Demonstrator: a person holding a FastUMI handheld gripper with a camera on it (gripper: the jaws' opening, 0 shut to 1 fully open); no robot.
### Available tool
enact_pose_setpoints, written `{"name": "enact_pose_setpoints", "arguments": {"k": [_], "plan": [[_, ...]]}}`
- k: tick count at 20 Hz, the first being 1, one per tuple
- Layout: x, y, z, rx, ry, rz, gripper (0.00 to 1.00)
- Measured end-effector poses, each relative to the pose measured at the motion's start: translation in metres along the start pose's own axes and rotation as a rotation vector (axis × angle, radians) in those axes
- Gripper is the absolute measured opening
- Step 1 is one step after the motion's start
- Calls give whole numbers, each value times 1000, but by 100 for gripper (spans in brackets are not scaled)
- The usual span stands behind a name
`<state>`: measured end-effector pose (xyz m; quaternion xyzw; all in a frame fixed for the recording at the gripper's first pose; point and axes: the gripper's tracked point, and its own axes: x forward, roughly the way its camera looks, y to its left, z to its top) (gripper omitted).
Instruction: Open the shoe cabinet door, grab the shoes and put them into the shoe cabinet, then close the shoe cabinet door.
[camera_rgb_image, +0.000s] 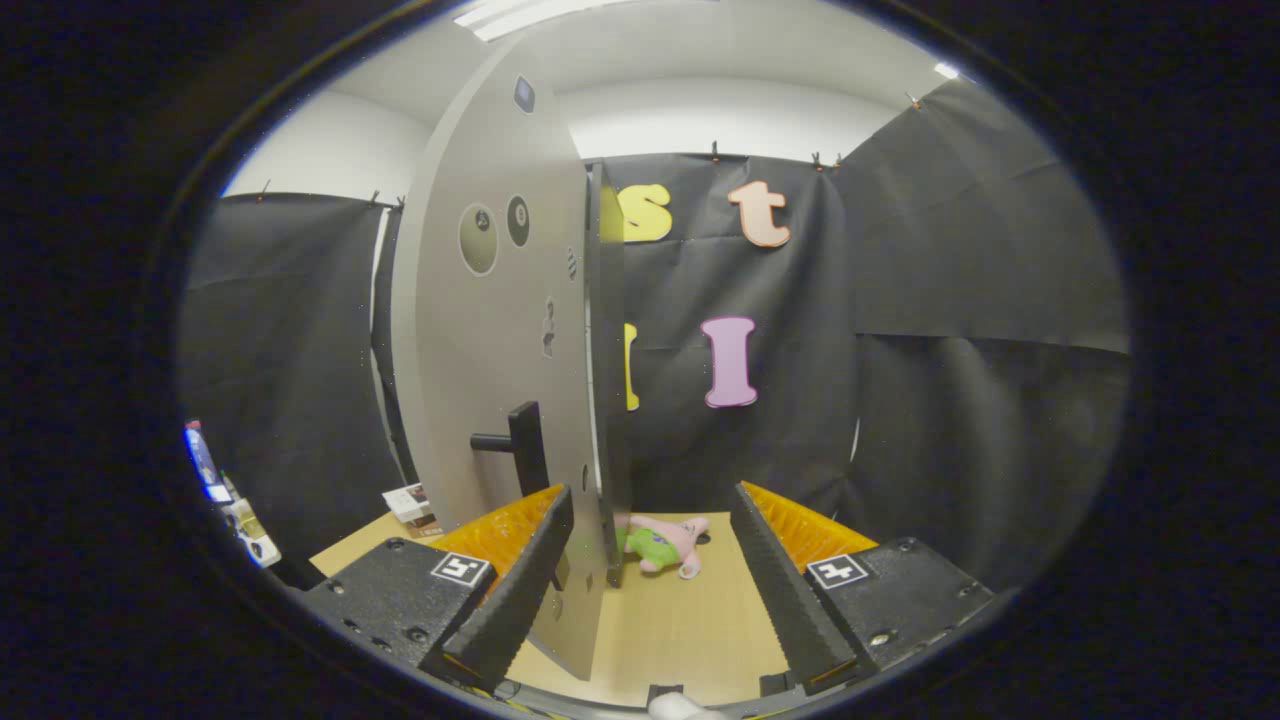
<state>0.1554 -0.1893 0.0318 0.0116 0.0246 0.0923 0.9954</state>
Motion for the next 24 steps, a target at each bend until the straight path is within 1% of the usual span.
{"name": "enact_pose_setpoints", "arguments": {"k": [3,4,6,7,8,10,14,18,20,24], "plan": [[6,3,1,-30,-12,38,98],[5,6,1,-21,-12,43,98],[6,15,0,2,-2,79,98],[6,17,1,-4,-6,79,96],[6,16,0,-20,-6,72,94],[5,22,1,-46,-11,39,94],[4,48,-3,-22,-1,6,93],[1,80,-9,-7,3,-62,93],[2,102,-11,1,9,-71,93],[11,151,-14,-7,16,-59,93]]}}
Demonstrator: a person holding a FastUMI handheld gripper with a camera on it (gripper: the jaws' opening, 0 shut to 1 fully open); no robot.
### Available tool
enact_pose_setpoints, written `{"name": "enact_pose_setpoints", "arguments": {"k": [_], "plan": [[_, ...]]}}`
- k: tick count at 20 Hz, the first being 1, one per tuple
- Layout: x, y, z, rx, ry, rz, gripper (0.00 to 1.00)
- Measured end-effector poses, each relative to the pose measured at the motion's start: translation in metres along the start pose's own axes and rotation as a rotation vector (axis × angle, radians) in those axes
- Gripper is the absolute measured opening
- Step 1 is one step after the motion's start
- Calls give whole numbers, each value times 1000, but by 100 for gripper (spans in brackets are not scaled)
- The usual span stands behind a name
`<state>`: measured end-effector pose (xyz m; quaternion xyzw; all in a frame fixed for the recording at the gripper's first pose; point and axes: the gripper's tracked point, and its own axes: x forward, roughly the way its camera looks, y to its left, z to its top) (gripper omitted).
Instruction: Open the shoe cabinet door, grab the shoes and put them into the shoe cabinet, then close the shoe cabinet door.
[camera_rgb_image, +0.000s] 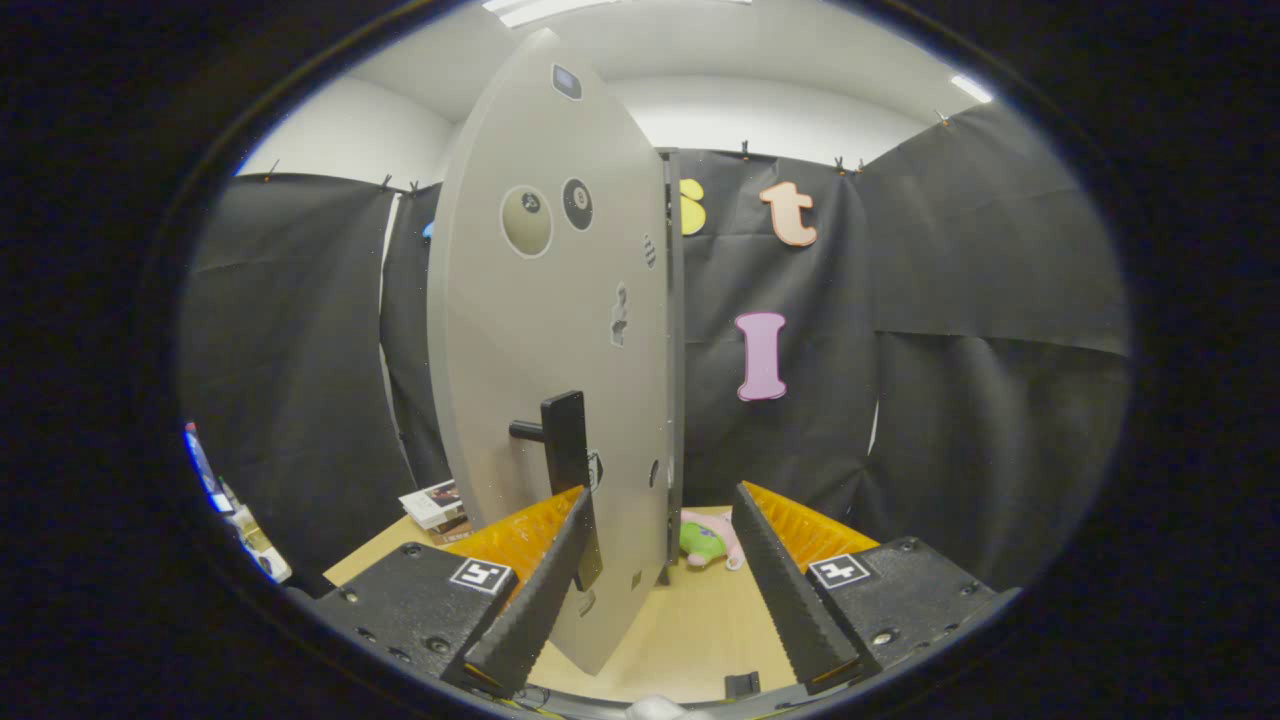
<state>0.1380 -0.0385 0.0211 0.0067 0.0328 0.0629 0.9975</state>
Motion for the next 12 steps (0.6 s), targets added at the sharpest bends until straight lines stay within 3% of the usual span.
{"name": "enact_pose_setpoints", "arguments": {"k": [5,8,12], "plan": [[25,67,1,-69,12,68,93],[37,100,4,-45,13,118,97],[35,109,0,-25,20,110,98]]}}
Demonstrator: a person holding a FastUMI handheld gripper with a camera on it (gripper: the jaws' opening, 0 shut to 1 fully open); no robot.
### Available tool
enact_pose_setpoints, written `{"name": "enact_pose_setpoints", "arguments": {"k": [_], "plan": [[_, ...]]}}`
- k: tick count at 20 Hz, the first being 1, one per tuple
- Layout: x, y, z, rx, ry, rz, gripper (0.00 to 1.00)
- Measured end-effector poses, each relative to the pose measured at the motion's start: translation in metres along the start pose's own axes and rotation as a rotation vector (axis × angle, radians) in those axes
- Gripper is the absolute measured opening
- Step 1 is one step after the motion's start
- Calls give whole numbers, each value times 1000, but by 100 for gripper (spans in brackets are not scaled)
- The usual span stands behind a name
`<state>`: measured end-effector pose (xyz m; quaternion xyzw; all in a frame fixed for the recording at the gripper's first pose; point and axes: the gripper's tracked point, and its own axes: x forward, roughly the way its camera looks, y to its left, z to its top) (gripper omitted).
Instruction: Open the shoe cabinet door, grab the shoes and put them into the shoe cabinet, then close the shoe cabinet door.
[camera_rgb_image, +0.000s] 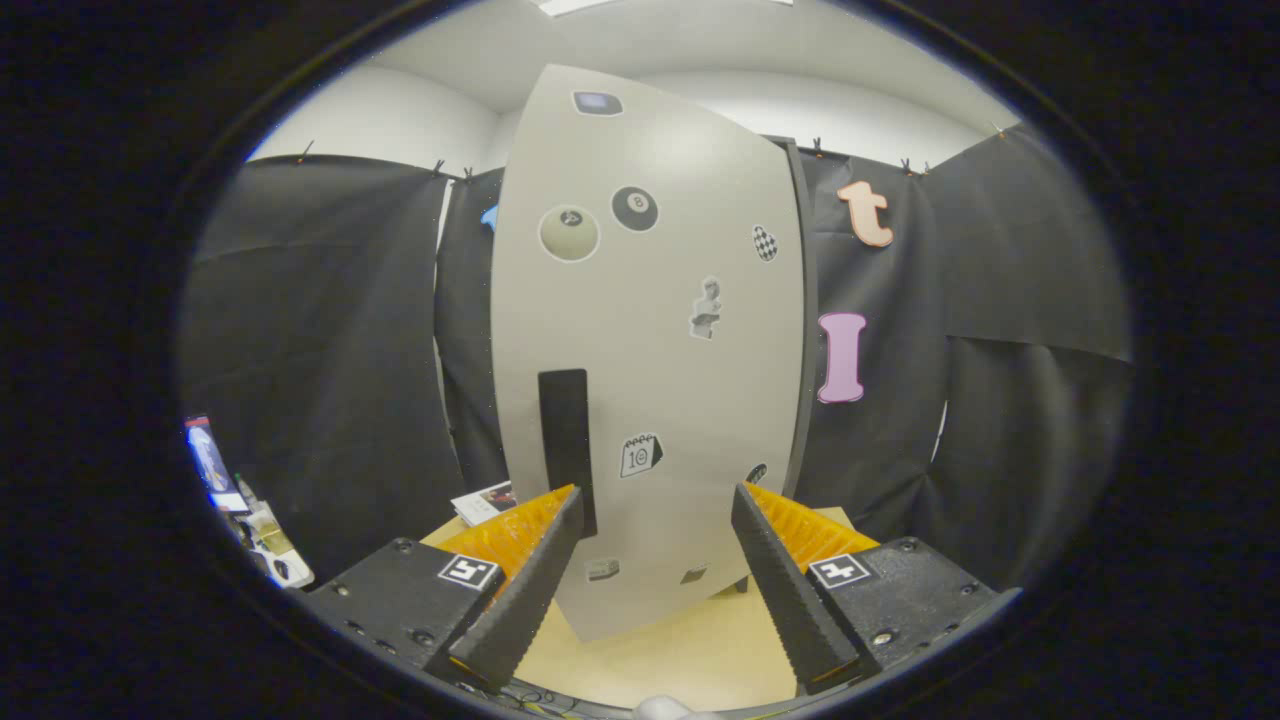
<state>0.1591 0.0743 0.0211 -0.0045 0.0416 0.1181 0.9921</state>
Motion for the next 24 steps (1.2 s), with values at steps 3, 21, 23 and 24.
{"name": "enact_pose_setpoints", "arguments": {"k": [3,21,23,24], "plan": [[-6,4,0,-6,4,-13,98],[-103,-1,-4,18,-44,-171,98],[-116,2,-9,29,-49,-175,98],[-121,1,-10,29,-52,-178,98]]}}
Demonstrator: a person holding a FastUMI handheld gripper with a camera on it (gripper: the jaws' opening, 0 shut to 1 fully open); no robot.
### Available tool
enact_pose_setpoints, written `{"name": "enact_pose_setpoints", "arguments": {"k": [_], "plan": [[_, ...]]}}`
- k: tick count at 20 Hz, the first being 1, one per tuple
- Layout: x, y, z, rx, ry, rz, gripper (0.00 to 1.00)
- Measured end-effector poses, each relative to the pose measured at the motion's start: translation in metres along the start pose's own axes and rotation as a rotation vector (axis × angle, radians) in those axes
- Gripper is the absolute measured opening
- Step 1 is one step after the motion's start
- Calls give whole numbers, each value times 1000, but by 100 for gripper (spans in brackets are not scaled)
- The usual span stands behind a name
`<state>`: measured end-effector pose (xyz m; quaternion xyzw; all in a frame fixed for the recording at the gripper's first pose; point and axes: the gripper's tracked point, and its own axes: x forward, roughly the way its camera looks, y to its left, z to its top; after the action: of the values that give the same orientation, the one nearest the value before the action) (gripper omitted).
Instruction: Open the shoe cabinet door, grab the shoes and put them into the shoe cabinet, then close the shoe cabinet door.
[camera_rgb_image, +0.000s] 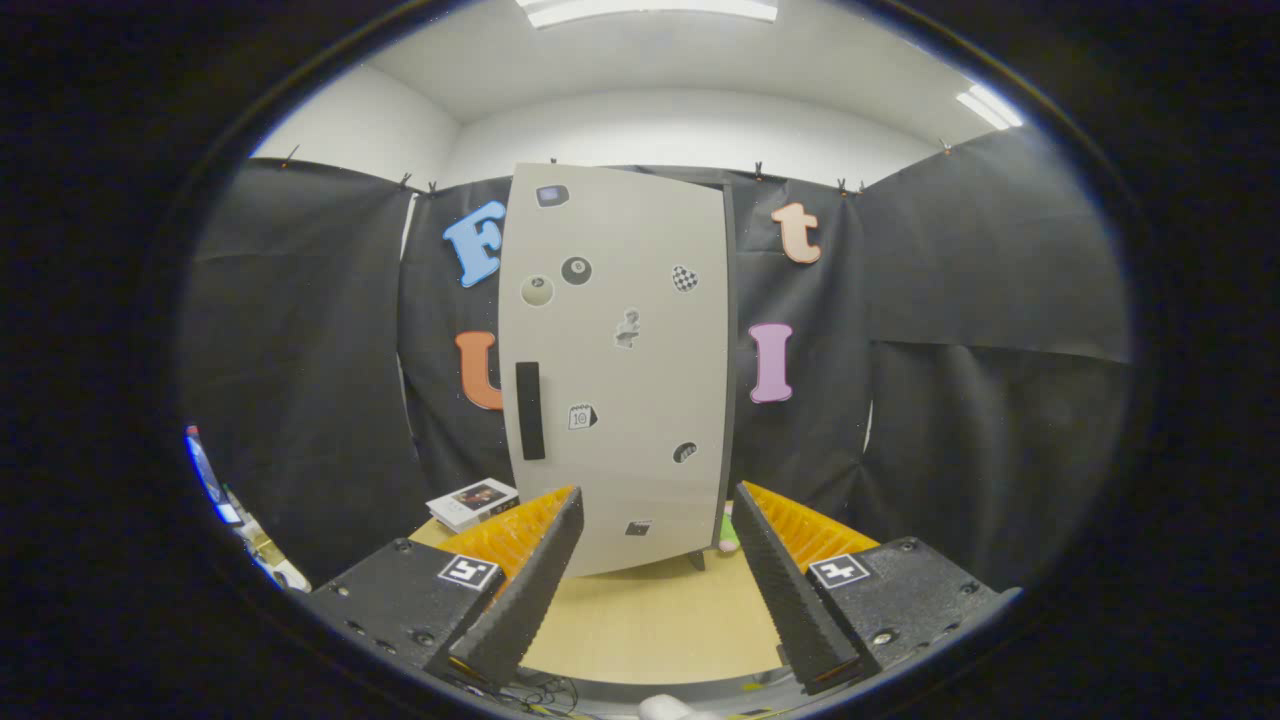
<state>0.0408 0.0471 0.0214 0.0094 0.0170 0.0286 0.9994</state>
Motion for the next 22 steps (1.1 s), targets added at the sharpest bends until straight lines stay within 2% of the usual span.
{"name": "enact_pose_setpoints", "arguments": {"k": [7,22], "plan": [[-15,-3,-7,14,1,-19,98],[-13,-6,-7,24,6,-49,98]]}}
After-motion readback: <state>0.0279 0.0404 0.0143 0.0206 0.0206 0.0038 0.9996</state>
